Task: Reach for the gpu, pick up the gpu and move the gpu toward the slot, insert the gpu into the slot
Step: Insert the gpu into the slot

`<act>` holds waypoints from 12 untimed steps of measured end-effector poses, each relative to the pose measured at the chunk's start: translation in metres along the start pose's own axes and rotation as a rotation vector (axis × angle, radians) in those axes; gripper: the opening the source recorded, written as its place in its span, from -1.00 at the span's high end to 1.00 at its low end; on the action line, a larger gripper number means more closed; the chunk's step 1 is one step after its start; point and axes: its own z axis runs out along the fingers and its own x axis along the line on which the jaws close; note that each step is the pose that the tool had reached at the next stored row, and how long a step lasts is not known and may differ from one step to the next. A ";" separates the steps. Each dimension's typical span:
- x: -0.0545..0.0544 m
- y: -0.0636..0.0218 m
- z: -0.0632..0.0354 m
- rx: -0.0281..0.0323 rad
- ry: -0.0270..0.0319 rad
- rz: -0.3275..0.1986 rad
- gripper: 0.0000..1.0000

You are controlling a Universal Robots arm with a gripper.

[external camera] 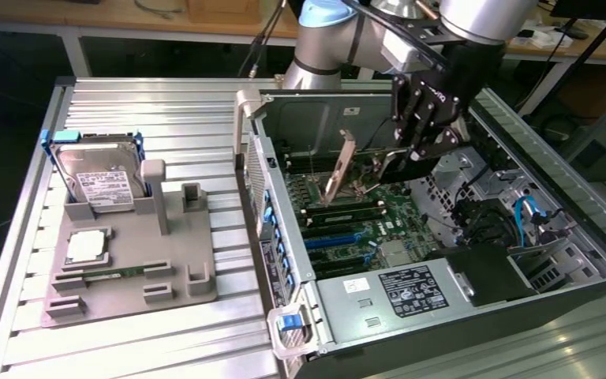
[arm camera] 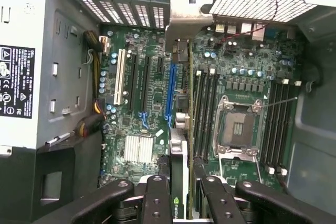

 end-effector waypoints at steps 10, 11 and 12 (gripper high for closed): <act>0.003 0.0003 0.0168 0.0025 0.0050 0.015 0.47; 0.003 0.0003 0.0187 0.0020 0.0051 0.015 0.47; 0.003 0.0004 0.0205 0.0012 0.0049 0.015 0.47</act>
